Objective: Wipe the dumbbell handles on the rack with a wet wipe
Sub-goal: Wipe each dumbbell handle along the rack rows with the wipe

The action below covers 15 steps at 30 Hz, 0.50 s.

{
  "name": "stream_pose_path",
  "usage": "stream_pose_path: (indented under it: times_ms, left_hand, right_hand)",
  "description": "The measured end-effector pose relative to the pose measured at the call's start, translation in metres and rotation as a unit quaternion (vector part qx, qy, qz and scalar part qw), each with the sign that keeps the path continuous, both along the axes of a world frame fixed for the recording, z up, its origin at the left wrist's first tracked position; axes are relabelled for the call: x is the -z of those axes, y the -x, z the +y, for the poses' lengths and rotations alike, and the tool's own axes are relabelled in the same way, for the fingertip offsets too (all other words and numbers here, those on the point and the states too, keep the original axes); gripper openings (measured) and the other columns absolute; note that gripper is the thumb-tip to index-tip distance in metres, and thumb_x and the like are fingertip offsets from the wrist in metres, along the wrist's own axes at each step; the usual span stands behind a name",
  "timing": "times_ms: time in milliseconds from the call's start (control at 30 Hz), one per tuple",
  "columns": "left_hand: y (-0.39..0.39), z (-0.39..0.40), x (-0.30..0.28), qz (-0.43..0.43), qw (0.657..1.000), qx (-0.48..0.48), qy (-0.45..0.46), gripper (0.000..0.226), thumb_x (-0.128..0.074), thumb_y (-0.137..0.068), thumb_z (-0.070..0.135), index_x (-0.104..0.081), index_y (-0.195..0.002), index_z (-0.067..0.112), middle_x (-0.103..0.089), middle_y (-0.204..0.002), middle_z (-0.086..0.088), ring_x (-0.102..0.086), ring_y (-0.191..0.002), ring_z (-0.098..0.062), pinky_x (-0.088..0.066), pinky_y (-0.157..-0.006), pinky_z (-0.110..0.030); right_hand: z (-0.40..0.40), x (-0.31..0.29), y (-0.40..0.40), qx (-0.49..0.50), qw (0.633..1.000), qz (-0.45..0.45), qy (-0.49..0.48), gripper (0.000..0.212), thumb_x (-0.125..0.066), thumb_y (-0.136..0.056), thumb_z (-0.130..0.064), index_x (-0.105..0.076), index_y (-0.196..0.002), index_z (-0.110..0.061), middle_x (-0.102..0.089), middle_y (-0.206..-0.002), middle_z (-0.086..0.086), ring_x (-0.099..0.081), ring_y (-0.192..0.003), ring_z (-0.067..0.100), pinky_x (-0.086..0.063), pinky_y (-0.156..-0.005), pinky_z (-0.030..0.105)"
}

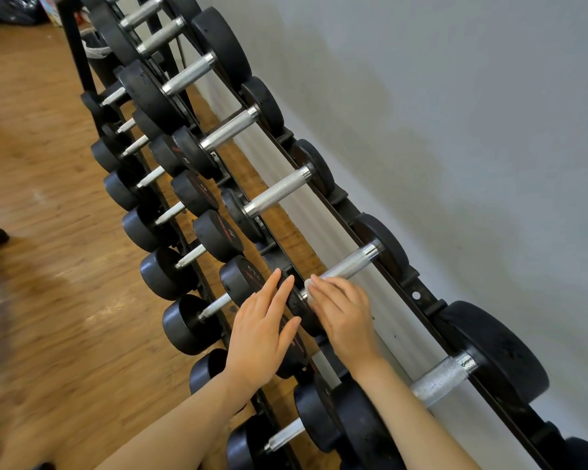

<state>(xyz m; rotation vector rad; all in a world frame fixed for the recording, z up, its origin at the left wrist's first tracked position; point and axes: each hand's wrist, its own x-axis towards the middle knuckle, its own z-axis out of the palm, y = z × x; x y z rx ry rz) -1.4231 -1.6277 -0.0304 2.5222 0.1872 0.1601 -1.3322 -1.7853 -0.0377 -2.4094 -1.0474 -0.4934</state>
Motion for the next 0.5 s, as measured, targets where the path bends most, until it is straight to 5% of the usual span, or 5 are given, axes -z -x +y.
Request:
stream_pose_path:
  times_ms: [233, 367, 500]
  left_hand:
    - [-0.0007, 0.0018, -0.0016, 0.008, 1.0, 0.002, -0.004, 0.064, -0.023, -0.096, 0.061, -0.005, -0.154, 0.04, -0.01, -0.164, 0.011, -0.027, -0.146, -0.017, -0.028, -0.118, -0.043]
    - [0.0002, 0.0016, 0.0002, 0.006, 1.0, 0.003, -0.009, 0.062, -0.022, -0.096, 0.061, 0.0, -0.151, 0.045, -0.006, -0.164, 0.014, -0.024, -0.147, -0.015, -0.023, -0.118, -0.038]
    - [0.0, 0.0029, 0.0009, 0.01, 1.0, 0.003, -0.019, 0.062, -0.02, -0.095, 0.063, 0.003, -0.15, 0.046, -0.003, -0.162, 0.017, -0.021, -0.148, -0.015, -0.017, -0.116, -0.033]
  right_hand:
    - [0.0003, 0.0056, -0.0001, 0.089, 0.981, 0.132, -0.113, 0.017, -0.052, -0.097, -0.05, -0.063, -0.104, -0.04, -0.053, -0.105, -0.026, -0.049, -0.102, -0.01, -0.048, -0.09, 0.028]
    - [-0.0015, 0.0031, 0.0025, 0.01, 0.996, 0.072, -0.053, 0.028, -0.061, -0.095, -0.022, -0.067, -0.119, -0.009, -0.06, -0.11, 0.001, -0.053, -0.102, 0.011, -0.052, -0.079, 0.023]
    - [-0.0012, 0.0018, 0.0004, 0.038, 0.996, 0.045, -0.074, 0.03, -0.059, -0.095, -0.021, -0.067, -0.118, -0.003, -0.063, -0.109, 0.006, -0.057, -0.097, 0.018, -0.054, -0.075, 0.025]
